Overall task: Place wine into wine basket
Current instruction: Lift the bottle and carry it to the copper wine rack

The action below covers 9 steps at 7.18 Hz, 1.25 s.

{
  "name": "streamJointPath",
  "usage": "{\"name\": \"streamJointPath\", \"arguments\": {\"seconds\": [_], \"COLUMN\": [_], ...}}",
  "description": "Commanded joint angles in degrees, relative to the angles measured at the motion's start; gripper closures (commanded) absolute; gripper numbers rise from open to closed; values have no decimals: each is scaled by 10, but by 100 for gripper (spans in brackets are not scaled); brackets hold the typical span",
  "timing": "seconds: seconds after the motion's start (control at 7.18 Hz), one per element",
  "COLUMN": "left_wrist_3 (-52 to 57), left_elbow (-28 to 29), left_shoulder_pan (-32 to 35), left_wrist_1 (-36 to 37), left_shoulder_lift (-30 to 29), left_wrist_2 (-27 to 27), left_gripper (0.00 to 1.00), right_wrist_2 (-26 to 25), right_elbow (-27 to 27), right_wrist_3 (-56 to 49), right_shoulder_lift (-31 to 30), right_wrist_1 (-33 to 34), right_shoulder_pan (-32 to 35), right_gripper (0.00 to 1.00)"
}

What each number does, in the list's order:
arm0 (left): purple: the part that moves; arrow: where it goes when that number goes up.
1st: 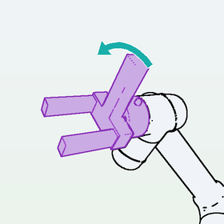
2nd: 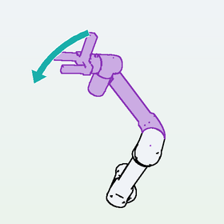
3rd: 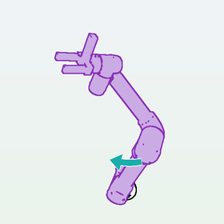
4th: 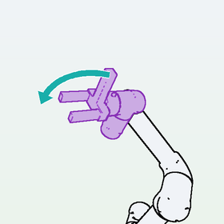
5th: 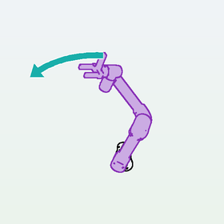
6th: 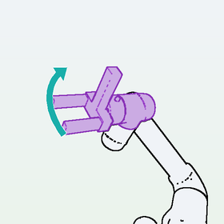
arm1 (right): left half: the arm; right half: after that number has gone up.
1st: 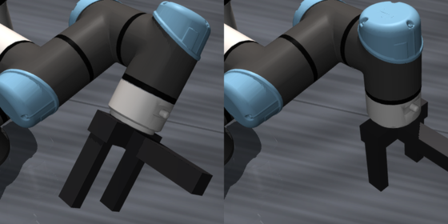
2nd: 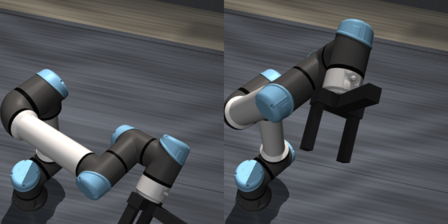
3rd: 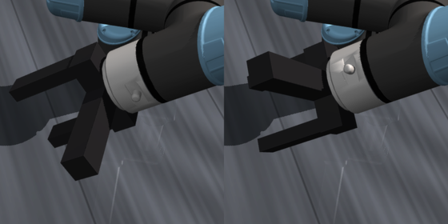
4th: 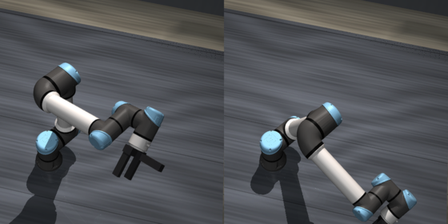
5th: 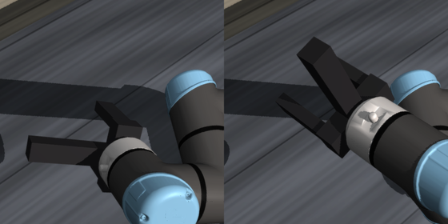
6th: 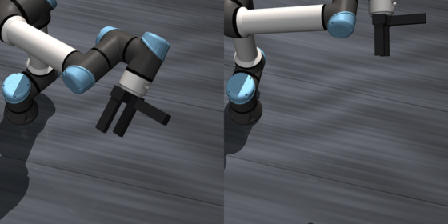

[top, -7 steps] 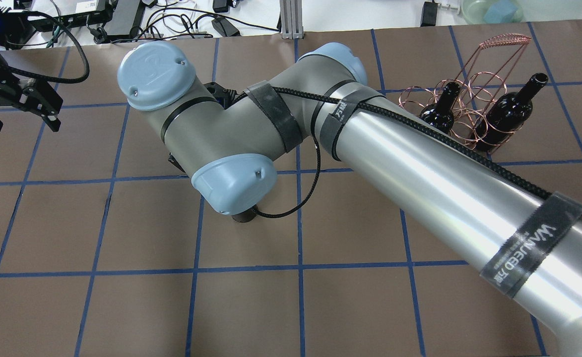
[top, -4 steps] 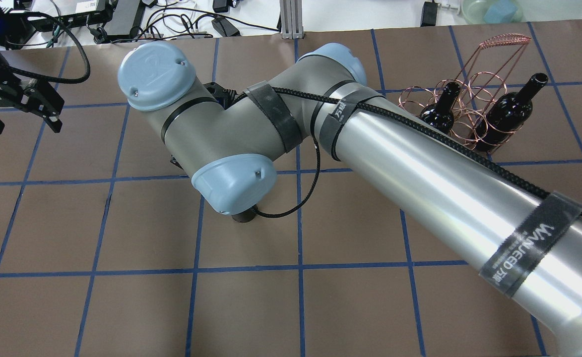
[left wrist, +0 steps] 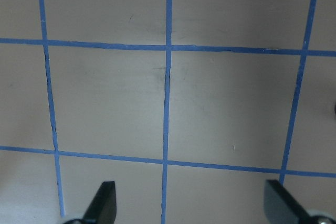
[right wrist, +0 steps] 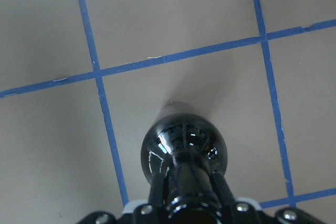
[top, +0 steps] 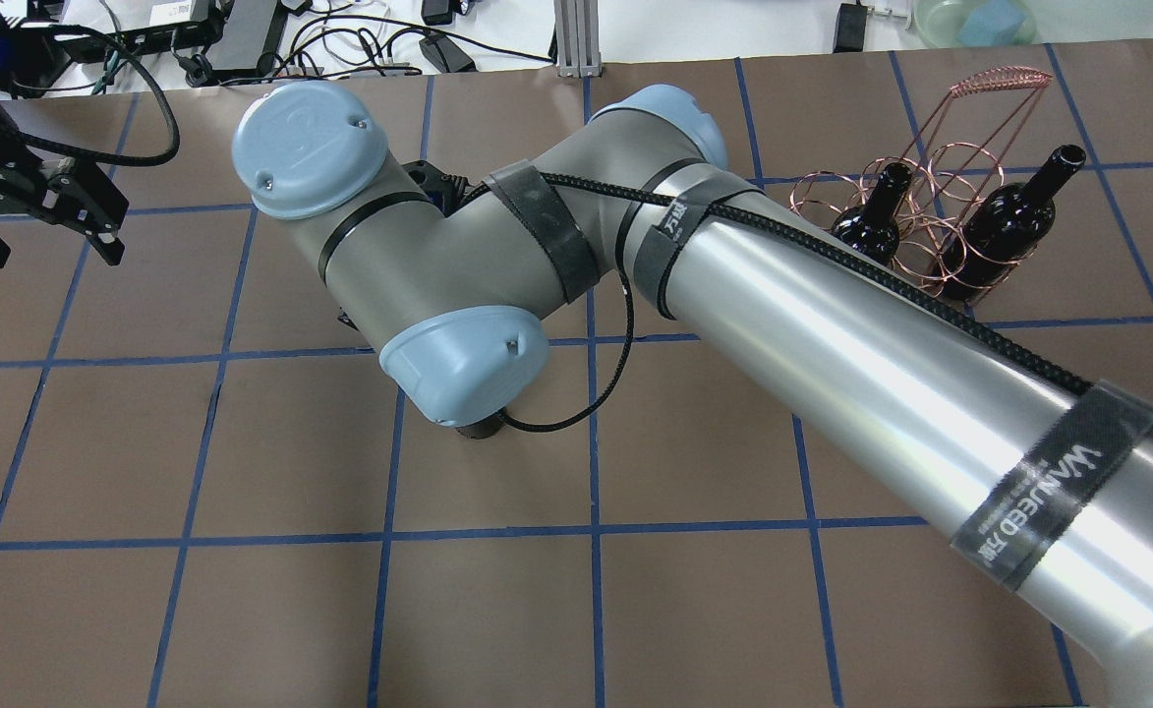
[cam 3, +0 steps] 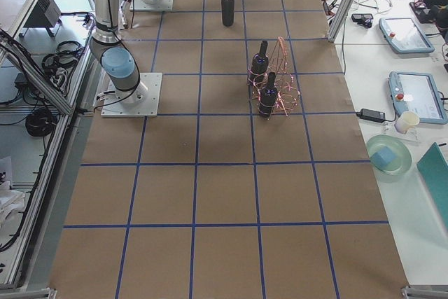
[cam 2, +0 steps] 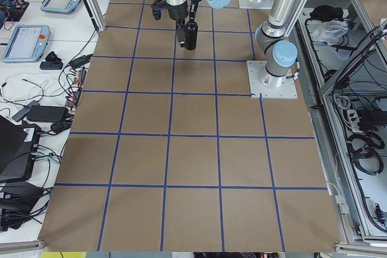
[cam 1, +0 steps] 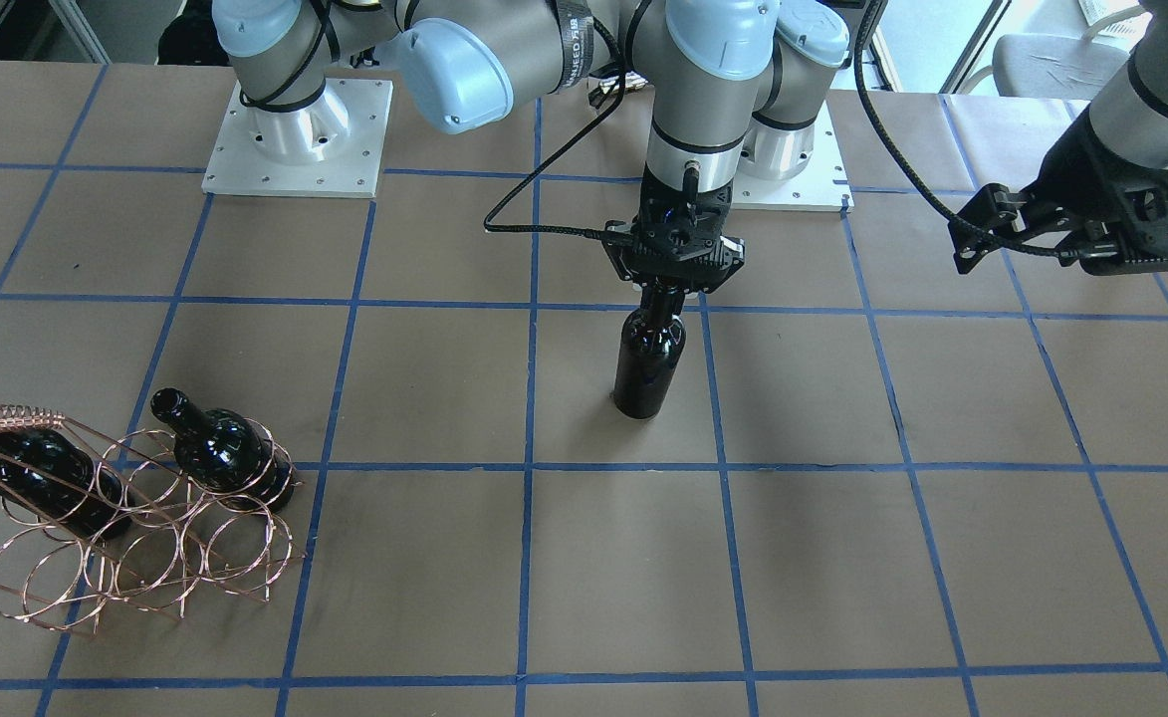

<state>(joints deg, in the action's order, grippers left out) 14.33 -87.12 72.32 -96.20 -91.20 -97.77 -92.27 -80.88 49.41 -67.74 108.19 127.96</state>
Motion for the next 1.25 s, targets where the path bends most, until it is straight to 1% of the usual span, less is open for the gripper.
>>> {"name": "streamJointPath", "arguments": {"seconds": [0.0,0.14,0.28,0.42,0.56,0.7,0.84,0.98,1.11], "left_wrist_3": [0,0,0,-3,-7,-6,-11,-40,-66], "left_elbow": [-1,0,-1,-1,-1,-1,-1,-2,-2], "left_shoulder_pan": [0,0,3,4,6,12,26,46,63], "left_wrist_1": [0,-1,-1,-1,0,0,-2,-2,3], "left_shoulder_lift": [0,1,1,1,0,1,1,1,-3], "left_wrist_2": [-1,-1,-1,14,41,38,37,37,38], "left_gripper": [0,0,0,0,0,0,0,0,0], "right_wrist_2": [-2,-4,-15,-48,-68,-69,-67,-66,-68], "right_elbow": [1,0,-1,-3,-4,-4,-4,-4,-4], "right_wrist_3": [-4,-10,-47,-108,-181,-246,-314,-355,-406], "right_shoulder_lift": [-25,-65,-107,-151,-181,-208,-234,-251,-267], "right_wrist_1": [-3,-48,-116,-181,-224,-255,-272,-297,-308], "right_shoulder_pan": [-12,-30,-58,-89,-129,-176,-221,-256,-279], "right_gripper": [100,100,100,100,100,100,100,100,100]}}
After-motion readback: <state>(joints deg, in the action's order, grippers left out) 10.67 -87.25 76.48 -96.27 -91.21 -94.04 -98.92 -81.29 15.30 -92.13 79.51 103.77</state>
